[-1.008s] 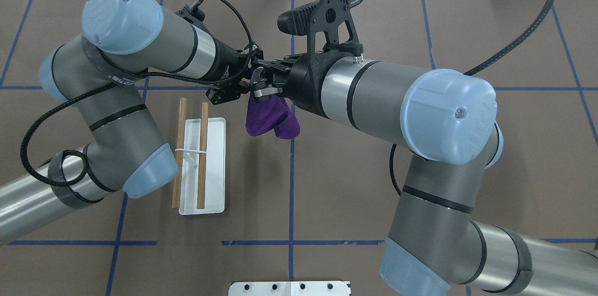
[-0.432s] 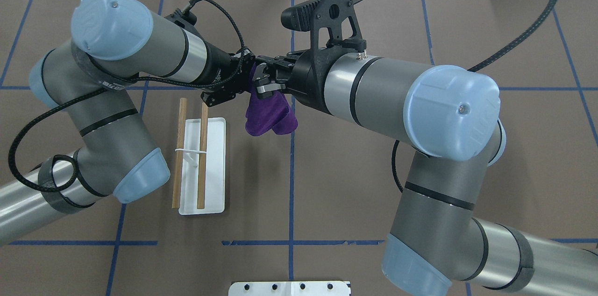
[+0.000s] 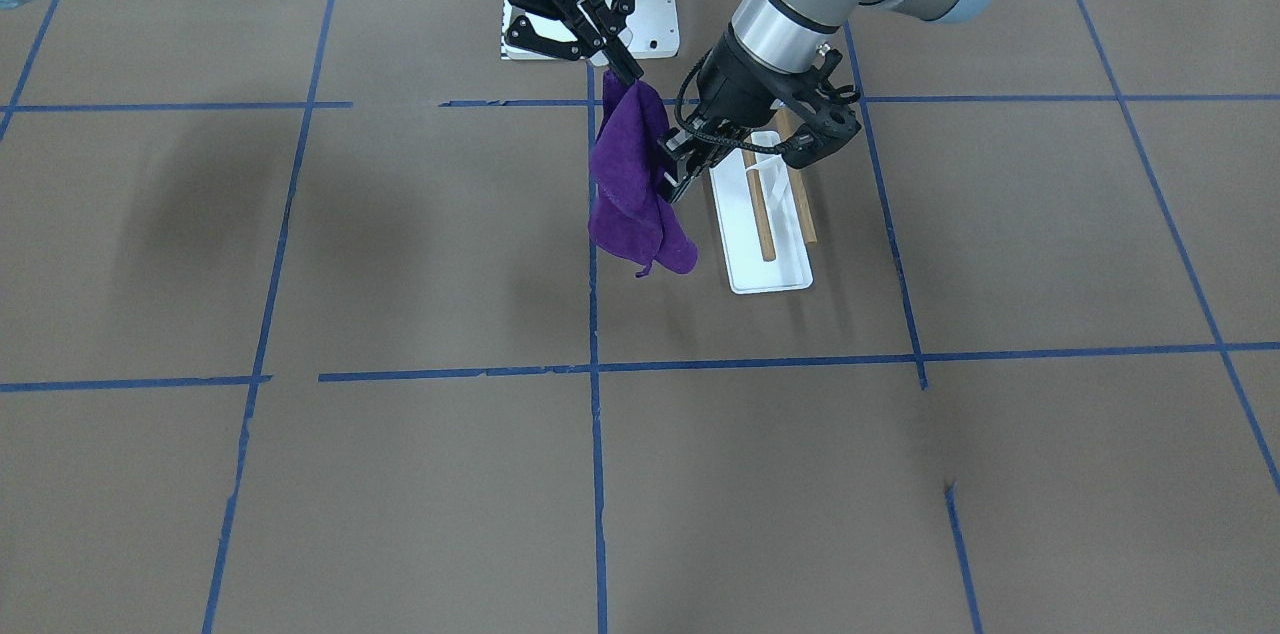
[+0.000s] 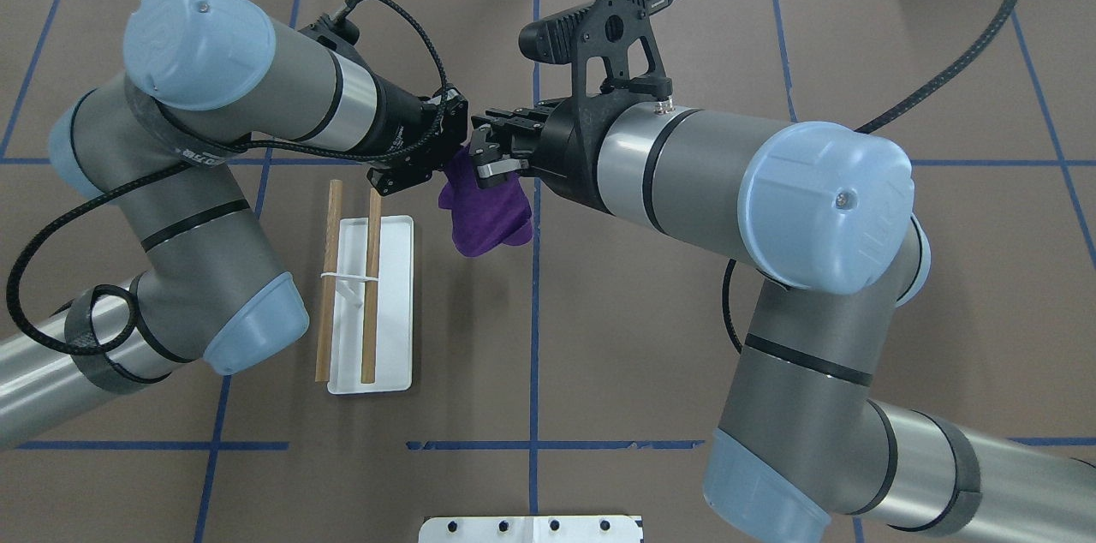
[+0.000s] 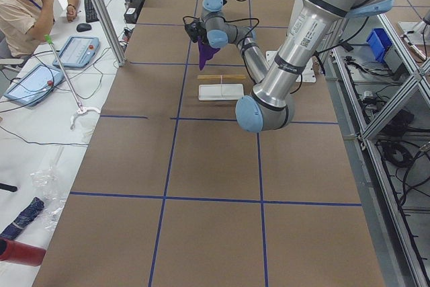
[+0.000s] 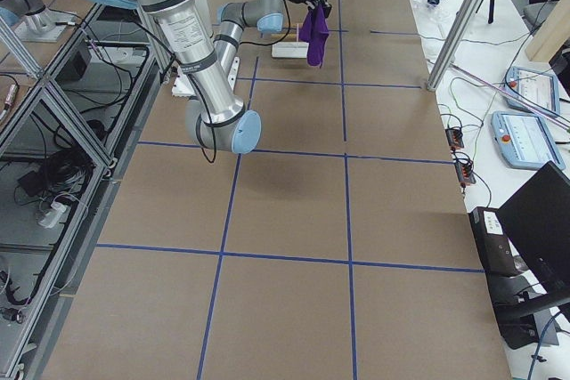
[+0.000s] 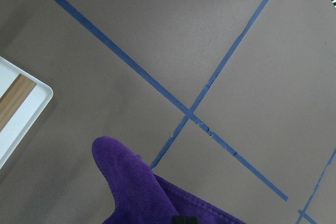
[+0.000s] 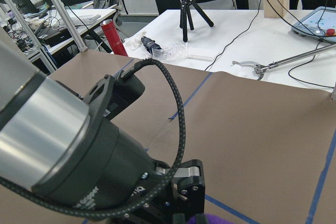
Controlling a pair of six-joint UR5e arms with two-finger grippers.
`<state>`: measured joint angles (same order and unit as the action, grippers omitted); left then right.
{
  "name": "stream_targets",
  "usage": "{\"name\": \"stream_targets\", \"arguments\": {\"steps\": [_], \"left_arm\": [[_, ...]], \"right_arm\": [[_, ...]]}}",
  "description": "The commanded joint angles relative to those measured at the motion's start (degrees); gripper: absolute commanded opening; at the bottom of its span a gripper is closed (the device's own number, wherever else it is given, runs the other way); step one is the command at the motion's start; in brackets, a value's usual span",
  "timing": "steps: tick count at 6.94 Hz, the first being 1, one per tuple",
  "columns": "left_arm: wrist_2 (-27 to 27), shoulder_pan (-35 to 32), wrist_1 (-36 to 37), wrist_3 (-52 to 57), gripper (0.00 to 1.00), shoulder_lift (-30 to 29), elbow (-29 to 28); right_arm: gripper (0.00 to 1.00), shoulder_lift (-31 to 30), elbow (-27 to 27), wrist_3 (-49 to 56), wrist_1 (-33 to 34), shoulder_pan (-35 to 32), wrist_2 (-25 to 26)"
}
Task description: Hang towel on rack
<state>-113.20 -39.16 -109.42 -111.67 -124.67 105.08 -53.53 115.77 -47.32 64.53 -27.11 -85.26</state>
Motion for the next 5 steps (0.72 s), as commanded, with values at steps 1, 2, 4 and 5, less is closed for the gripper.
{"name": "stream_targets", "arguments": {"steps": [1, 2, 4, 5], "left_arm": [[-0.1, -0.2, 0.0, 0.0, 0.00, 0.3, 0.6], [-0.1, -0.4, -0.1, 0.6, 0.00, 0.7, 0.7], [-0.3, -0.7, -0.3, 11.4, 0.00, 8.2, 7.2], [-0.7, -1.7, -0.2, 17.4, 0.00, 10.6, 9.1]], "right_arm": [[1.00, 0.4, 1.5, -0.5, 9.5, -0.5, -5.7], [1.00, -0.3, 1.7, -0.9, 10.2, -2.3, -9.2], [1.00, -1.5, 1.7, -1.0, 25.9, -11.9, -24.0], [1.00, -3.3, 1.5, 1.2, 30.4, -16.1, -27.0]]}}
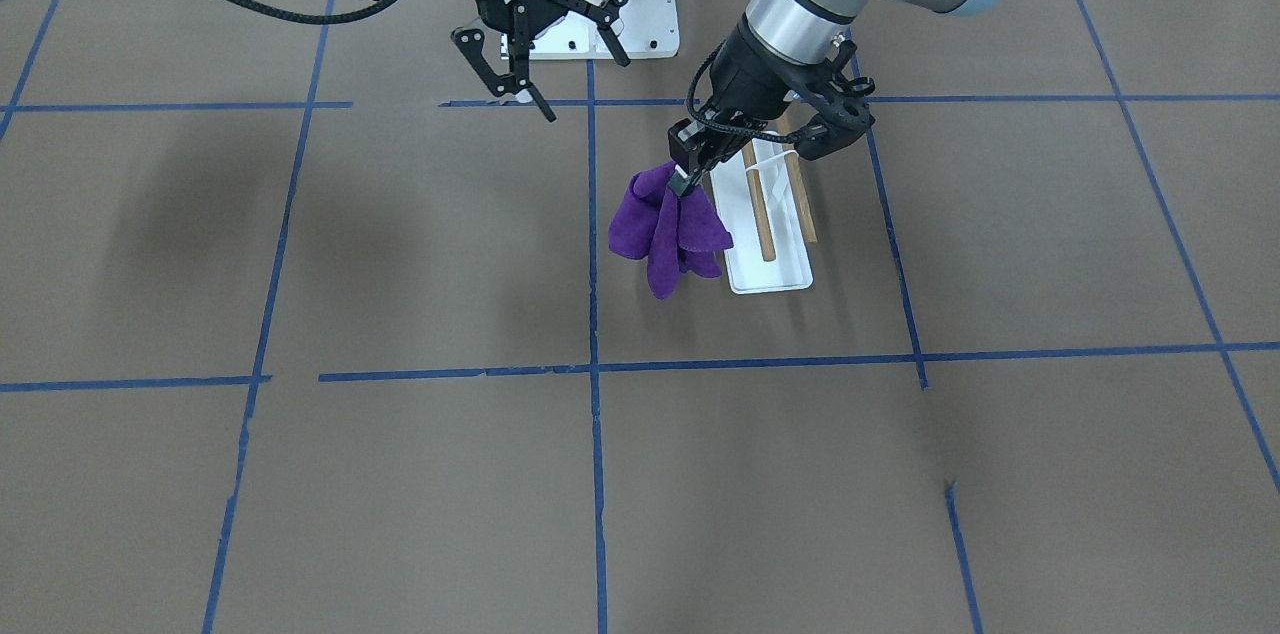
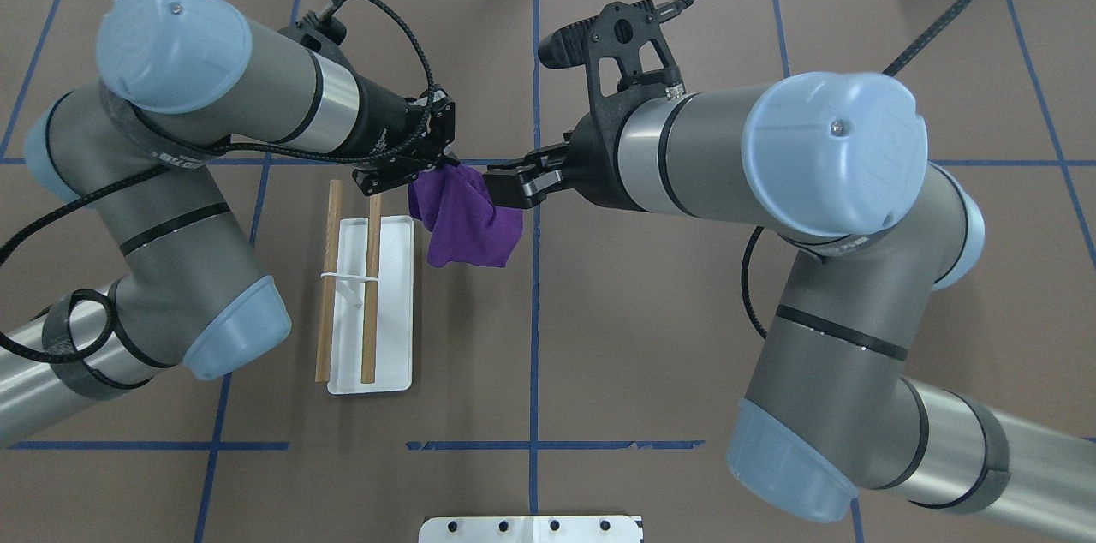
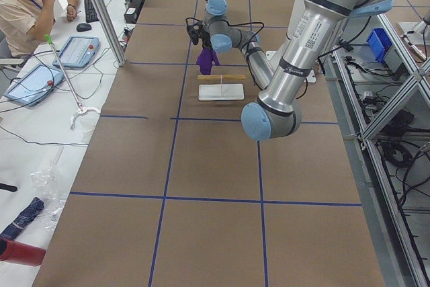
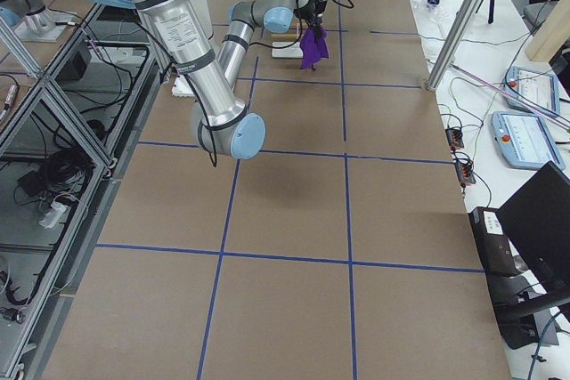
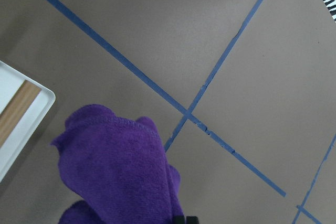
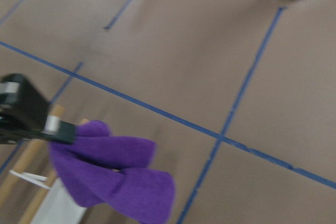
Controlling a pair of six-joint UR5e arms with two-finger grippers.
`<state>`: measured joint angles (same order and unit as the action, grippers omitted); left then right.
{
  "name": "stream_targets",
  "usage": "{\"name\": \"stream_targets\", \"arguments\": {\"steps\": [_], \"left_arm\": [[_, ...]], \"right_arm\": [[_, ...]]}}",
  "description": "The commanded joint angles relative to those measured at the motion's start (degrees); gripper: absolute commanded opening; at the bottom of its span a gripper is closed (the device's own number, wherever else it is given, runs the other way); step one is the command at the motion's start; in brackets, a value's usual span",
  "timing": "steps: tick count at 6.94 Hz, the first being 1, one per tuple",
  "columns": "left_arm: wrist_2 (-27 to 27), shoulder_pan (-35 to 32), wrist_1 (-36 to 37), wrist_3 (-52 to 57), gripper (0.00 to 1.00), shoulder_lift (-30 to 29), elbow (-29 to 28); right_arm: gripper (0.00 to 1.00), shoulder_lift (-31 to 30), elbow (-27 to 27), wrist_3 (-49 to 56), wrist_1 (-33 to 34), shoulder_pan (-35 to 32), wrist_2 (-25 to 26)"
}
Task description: Hang towel on rack
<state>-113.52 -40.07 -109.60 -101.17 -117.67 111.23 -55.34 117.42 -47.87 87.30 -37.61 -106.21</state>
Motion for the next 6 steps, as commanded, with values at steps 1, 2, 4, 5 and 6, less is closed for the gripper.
{"name": "stream_targets", "arguments": {"steps": [1, 2, 4, 5, 6], "left_arm": [[-0.5, -1.1, -0.1, 12.4, 0.00, 7.2, 4.5], [-0.5, -1.3, -0.4, 18.1, 0.00, 11.1, 5.7], [-0.5, -1.6, -2.4, 26.3, 0.00, 16.6, 5.8], [-0.5, -1.6, -5.2, 29.0, 0.00, 19.0, 5.3], [-0.4, -1.6, -6.8, 29.3, 0.00, 19.7, 4.3]], "right_arm": [[1.00, -4.8, -0.9, 10.1, 8.8, -7.8, -6.0], [1.00, -8.1, -1.4, 18.3, 11.4, -10.4, -6.7], [1.00, -15.3, -1.5, 26.2, 12.3, -16.2, -9.0], [1.00, -18.6, -1.5, 28.7, 11.9, -19.7, -12.7], [1.00, -21.4, -1.6, 34.3, 11.9, -22.7, -14.3]]}}
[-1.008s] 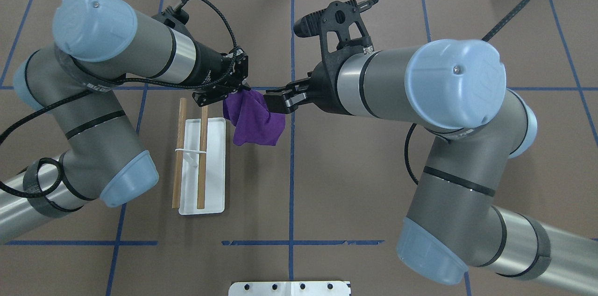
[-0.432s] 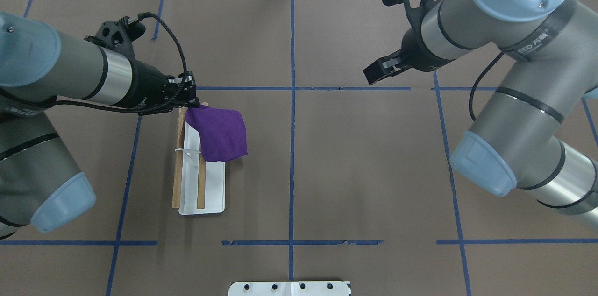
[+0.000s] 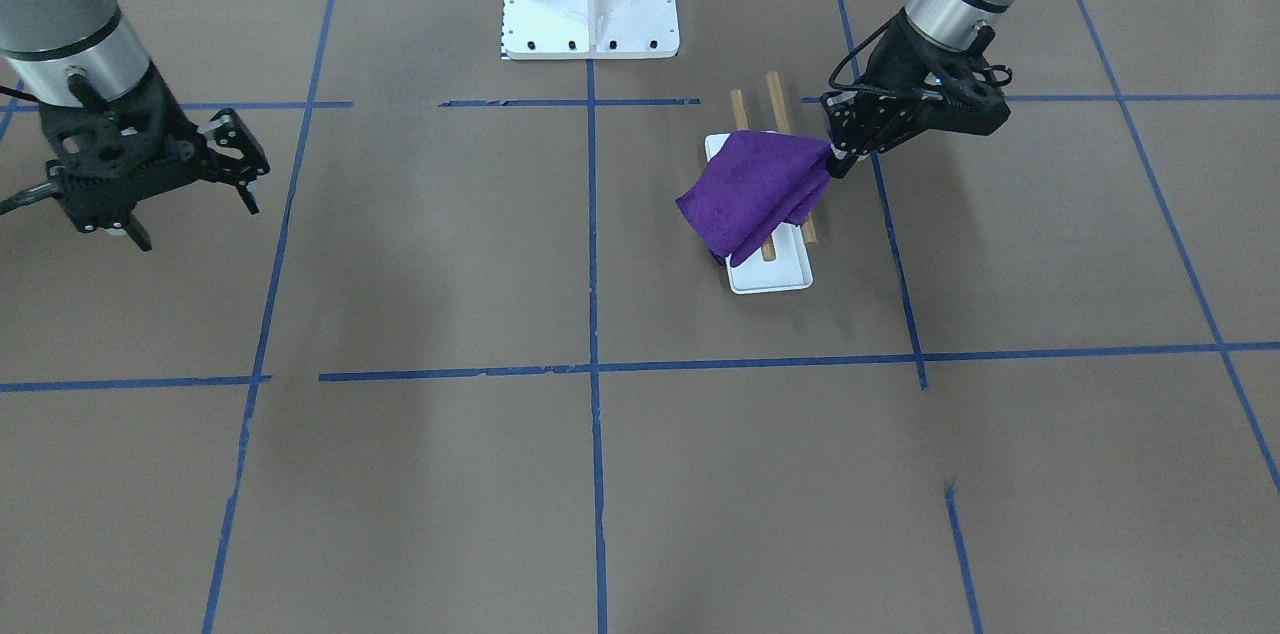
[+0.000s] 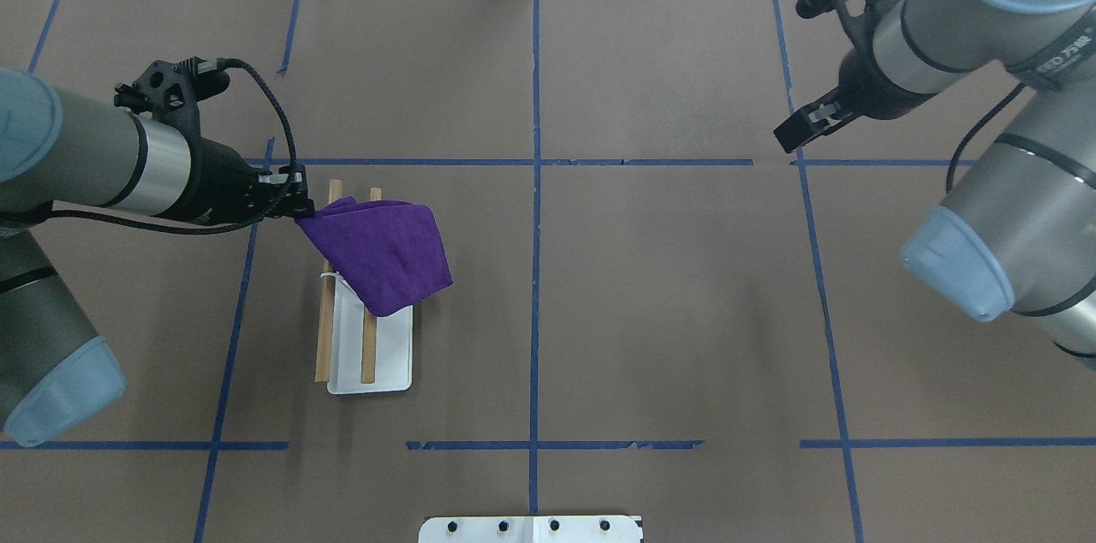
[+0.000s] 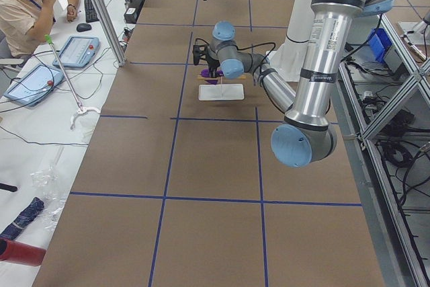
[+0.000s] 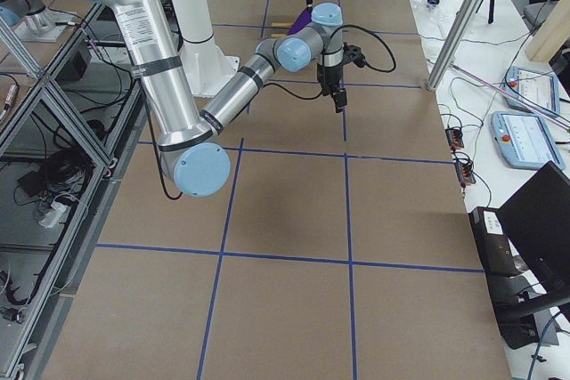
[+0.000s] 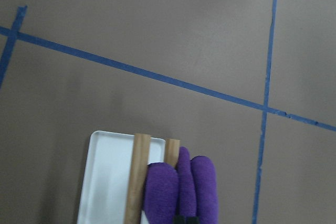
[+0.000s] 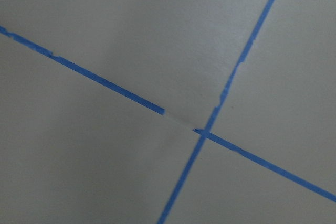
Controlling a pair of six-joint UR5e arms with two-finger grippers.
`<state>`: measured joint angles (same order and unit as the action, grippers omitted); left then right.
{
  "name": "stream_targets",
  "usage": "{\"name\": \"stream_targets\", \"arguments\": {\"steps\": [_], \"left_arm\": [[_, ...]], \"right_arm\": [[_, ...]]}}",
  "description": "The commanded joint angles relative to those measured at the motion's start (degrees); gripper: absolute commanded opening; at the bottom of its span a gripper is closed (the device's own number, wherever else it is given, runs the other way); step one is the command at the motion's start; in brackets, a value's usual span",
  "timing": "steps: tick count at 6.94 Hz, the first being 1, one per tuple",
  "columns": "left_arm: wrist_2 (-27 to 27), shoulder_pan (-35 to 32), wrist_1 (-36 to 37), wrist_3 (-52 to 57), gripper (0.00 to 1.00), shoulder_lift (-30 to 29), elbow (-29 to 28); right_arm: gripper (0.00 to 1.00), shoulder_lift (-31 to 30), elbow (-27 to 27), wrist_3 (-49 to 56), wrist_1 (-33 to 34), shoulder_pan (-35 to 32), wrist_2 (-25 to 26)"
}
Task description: Hang towel on rack
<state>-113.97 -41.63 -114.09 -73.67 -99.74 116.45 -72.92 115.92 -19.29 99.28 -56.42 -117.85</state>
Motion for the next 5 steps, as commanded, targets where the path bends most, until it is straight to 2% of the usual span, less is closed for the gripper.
{"name": "stream_targets", "arguments": {"steps": [1, 4, 5], "left_arm": [[0.1, -0.2, -2.3, 1.8, 0.00, 1.7, -1.0], [0.1, -2.2, -2.4, 6.3, 0.00, 1.9, -3.0], [0.0, -2.4, -2.9, 6.7, 0.20, 1.8, -3.6]], "right_arm": [[1.00, -5.7, -0.1, 9.3, -0.1, -5.9, -2.6], [1.00, -7.7, -0.3, 12.1, -0.1, -7.7, -3.1], [1.00, -9.8, -0.3, 11.9, -0.2, -9.5, -5.1]]}}
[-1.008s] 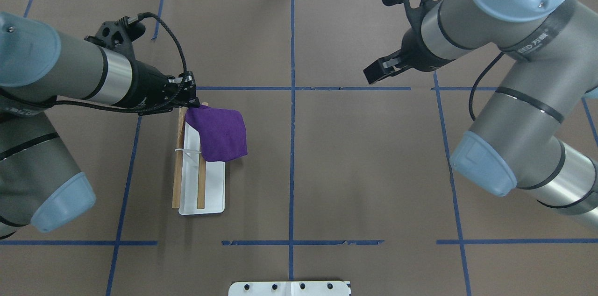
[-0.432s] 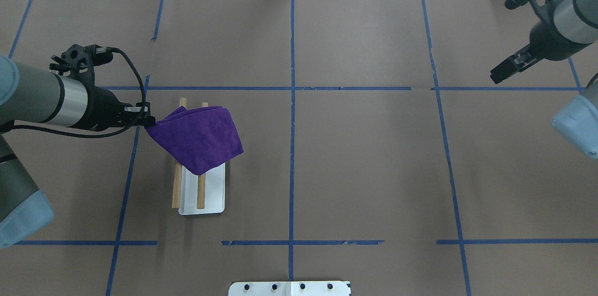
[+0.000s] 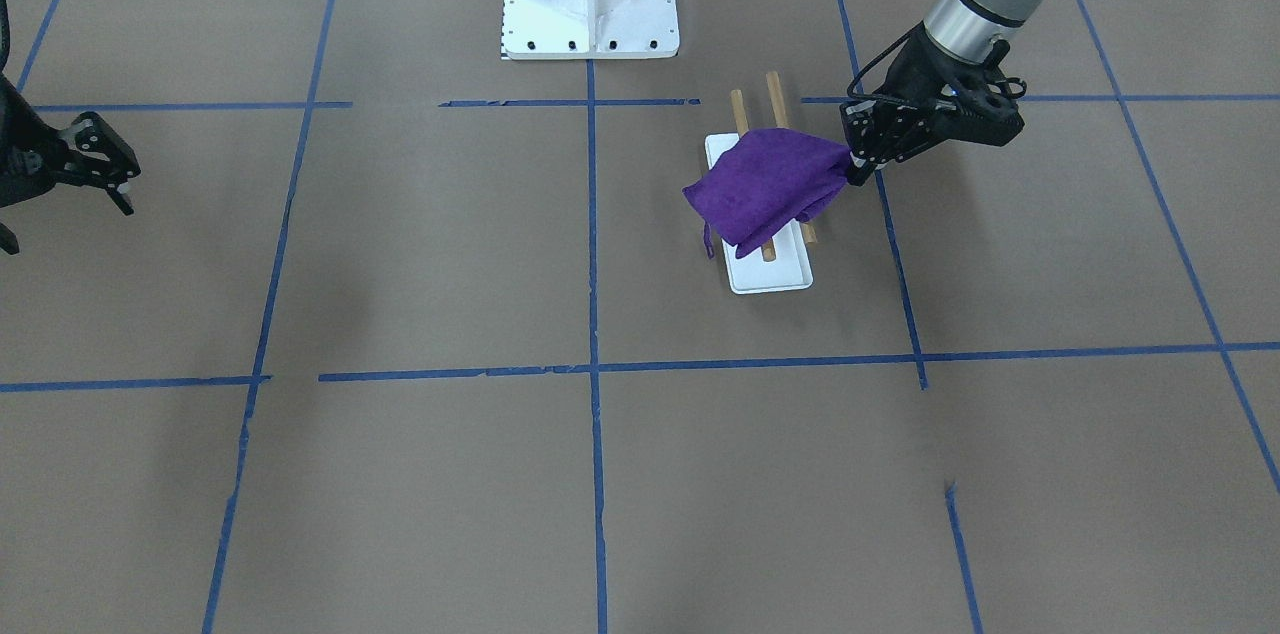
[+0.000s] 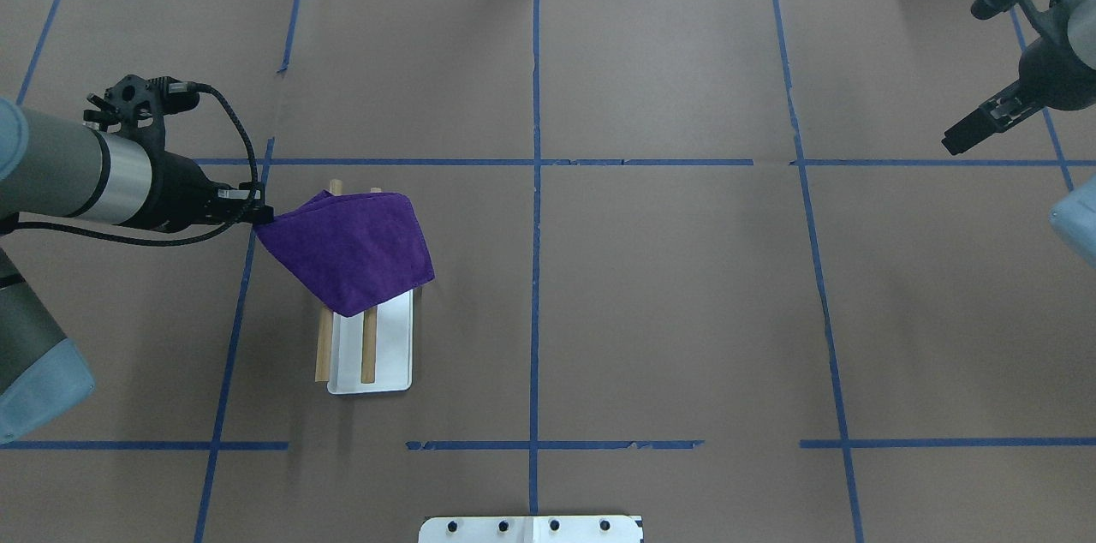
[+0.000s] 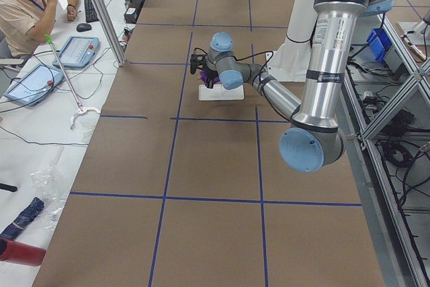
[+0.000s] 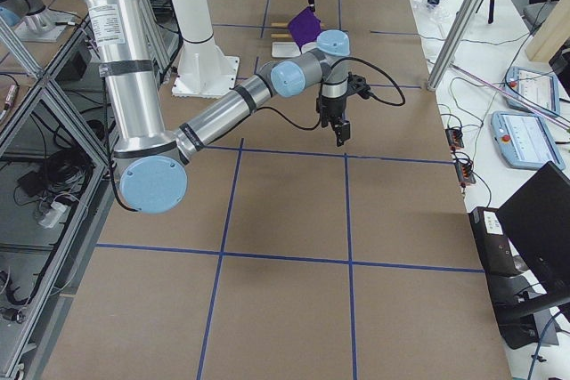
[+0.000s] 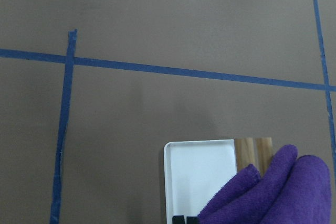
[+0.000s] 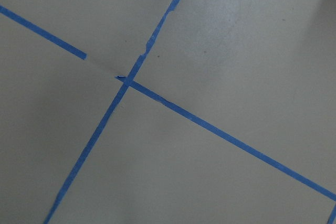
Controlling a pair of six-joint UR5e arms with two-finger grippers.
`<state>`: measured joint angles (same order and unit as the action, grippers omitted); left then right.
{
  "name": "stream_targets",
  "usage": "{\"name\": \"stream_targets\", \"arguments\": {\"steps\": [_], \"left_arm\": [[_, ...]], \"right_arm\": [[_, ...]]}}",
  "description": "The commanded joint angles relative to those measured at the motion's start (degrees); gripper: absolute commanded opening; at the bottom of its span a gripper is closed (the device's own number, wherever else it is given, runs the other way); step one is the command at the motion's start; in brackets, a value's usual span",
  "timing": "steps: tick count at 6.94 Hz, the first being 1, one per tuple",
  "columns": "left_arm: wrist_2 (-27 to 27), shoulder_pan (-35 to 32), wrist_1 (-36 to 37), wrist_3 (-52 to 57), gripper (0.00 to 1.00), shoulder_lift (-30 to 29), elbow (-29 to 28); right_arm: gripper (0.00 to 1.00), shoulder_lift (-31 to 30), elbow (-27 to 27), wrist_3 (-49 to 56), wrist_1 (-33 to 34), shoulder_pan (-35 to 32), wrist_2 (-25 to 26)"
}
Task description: Hang towel on rack
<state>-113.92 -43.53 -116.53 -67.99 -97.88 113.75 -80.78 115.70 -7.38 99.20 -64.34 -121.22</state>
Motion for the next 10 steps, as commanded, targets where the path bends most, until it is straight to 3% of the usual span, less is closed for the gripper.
{"name": "stream_targets", "arguments": {"steps": [1, 3, 4, 5, 6, 7, 8, 9, 10], "left_arm": [[0.0, -0.5, -1.2, 2.1, 0.99, 0.1, -1.1], [0.0, -1.0, -1.1, 7.0, 1.00, 0.1, -1.5], [-0.2, -3.3, -0.6, 13.3, 1.00, 0.2, -3.0], [-2.0, -6.4, -0.5, 20.6, 1.00, 2.6, -4.3], [-8.6, -13.3, 1.2, 27.0, 1.00, 3.2, -5.2], [-15.6, -21.4, 8.4, 34.2, 1.00, 3.0, -7.3], [-15.4, -25.5, 17.3, 41.8, 1.00, 3.0, -7.8], [-16.0, -34.0, 25.1, 53.2, 1.00, 2.6, -10.8], [-15.8, -38.8, 27.4, 68.6, 1.00, 3.1, -14.1]], "right_arm": [[1.00, -4.5, -0.3, 0.5, -0.2, -3.2, -3.0], [1.00, -6.9, -3.3, 10.7, -0.3, -8.0, -2.5], [1.00, -8.1, -7.7, 18.8, -0.4, -12.8, -2.1], [1.00, -8.0, -13.3, 21.7, -0.4, -17.9, -1.5], [1.00, -8.2, -15.0, 19.9, 0.2, -20.8, -3.6], [1.00, -8.8, -17.9, 17.4, 0.2, -23.5, -7.2], [1.00, -10.3, -19.8, 16.6, 0.1, -25.6, -11.5], [1.00, -11.1, -20.0, 15.6, -0.3, -26.2, -11.8], [1.00, -10.8, -20.2, 14.0, -0.3, -26.2, -11.8]]}}
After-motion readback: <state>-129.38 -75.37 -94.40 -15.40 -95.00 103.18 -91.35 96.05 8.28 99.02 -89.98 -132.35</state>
